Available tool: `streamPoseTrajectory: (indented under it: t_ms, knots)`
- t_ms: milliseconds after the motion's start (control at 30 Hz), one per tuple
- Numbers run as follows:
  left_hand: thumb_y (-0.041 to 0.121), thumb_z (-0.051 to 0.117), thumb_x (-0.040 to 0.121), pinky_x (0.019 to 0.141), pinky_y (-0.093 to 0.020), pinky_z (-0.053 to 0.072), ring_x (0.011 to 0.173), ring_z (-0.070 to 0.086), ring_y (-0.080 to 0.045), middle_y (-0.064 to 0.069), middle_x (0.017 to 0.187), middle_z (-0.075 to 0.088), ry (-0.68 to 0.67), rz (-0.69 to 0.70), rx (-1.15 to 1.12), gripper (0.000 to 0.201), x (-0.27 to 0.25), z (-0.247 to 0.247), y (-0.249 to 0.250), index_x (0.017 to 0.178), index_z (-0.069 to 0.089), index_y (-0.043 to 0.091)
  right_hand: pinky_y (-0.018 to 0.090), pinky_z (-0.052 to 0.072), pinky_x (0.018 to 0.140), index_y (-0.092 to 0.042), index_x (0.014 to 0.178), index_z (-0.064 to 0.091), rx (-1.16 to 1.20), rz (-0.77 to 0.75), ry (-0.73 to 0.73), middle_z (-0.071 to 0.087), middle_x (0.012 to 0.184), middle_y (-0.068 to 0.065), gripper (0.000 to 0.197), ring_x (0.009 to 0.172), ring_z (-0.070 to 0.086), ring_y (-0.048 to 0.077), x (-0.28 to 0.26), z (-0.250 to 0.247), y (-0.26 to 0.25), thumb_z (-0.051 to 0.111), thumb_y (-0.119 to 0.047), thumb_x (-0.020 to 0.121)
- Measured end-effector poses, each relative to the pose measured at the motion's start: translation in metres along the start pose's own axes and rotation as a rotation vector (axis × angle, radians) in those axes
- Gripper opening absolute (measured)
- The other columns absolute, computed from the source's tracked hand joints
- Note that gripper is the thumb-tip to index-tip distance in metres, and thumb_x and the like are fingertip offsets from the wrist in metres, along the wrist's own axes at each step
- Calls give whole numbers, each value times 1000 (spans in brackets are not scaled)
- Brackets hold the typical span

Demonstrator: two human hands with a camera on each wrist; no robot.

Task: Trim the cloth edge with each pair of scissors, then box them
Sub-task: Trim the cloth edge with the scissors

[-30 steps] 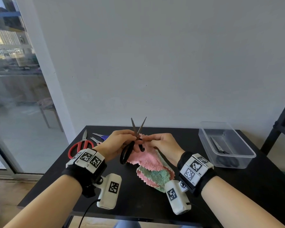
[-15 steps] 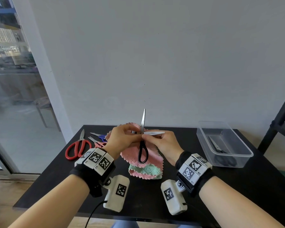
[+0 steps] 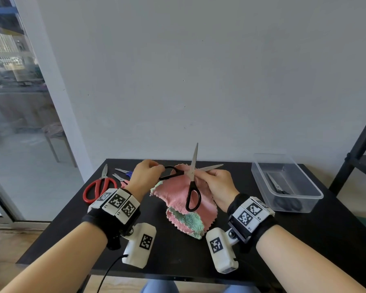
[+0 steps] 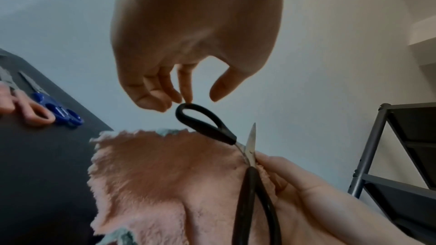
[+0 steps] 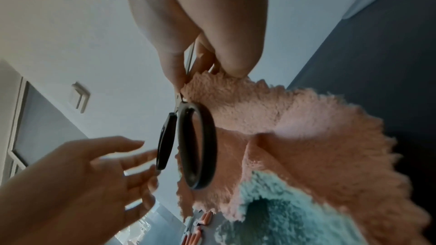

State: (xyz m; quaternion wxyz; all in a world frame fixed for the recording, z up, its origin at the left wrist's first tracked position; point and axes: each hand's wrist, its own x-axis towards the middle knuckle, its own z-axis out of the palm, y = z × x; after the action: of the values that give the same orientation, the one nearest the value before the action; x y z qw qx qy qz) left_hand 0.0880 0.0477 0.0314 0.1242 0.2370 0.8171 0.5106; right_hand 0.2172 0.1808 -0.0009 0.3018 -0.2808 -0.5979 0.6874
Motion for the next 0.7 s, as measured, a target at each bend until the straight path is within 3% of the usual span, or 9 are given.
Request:
streamPoseTrajectory:
  t_ms: [67,133,233,300,400,533,600,700]
  knots:
    - [22,56,88,66,-34,49,67,53,-24,-7,70,57,-18,-142,-51,21,2,-2,-4,80,61,3,24,54,67,3,74,71,39,12,24,72,77,14,12,70,69,19,2,1,0,69,-4,85]
    - [30,56,89,60,-26,50,62,58,-23,-10,69,66,-207,-297,-94,35,-2,-2,-4,75,67,0,34,54,81,6,83,72,84,32,25,72,92,23,9,84,69,30,3,3,0,68,-2,85]
    - [37,66,86,76,-29,53,82,68,-21,-9,89,73,-435,-335,-245,34,-4,4,-9,96,73,5,34,54,78,7,84,71,139,69,-16,71,90,23,9,83,68,31,1,10,-1,66,-1,86]
    - [32,71,83,75,-27,53,87,69,-18,-9,100,73,-427,-312,-468,34,-3,11,-12,106,71,7,27,56,68,2,75,71,187,63,-62,72,77,16,13,73,69,26,-1,13,-2,64,2,86]
    - [24,69,85,65,-22,54,79,70,-15,-7,95,72,-395,-284,-673,30,-6,19,-13,107,69,4,19,55,63,-5,68,75,244,27,-181,75,73,10,22,71,72,16,-4,14,-3,64,2,85]
    - [17,67,87,58,-21,54,70,69,-14,-5,83,72,-402,-242,-738,23,-10,24,-12,104,69,2,19,55,72,4,91,73,280,23,-266,75,94,13,13,89,73,18,-6,13,-4,61,1,88]
    - [15,66,87,55,-20,52,64,67,-13,-5,80,72,-413,-229,-743,23,-10,23,-11,104,69,0,20,55,77,11,105,68,271,33,-293,72,108,18,22,99,71,21,-4,10,-4,63,0,87]
    - [10,65,87,52,-18,51,56,64,-11,-5,72,71,-420,-206,-699,21,-10,23,-11,103,68,-3,22,55,84,14,111,64,273,43,-339,69,113,20,30,105,68,23,-3,8,-5,65,2,84]
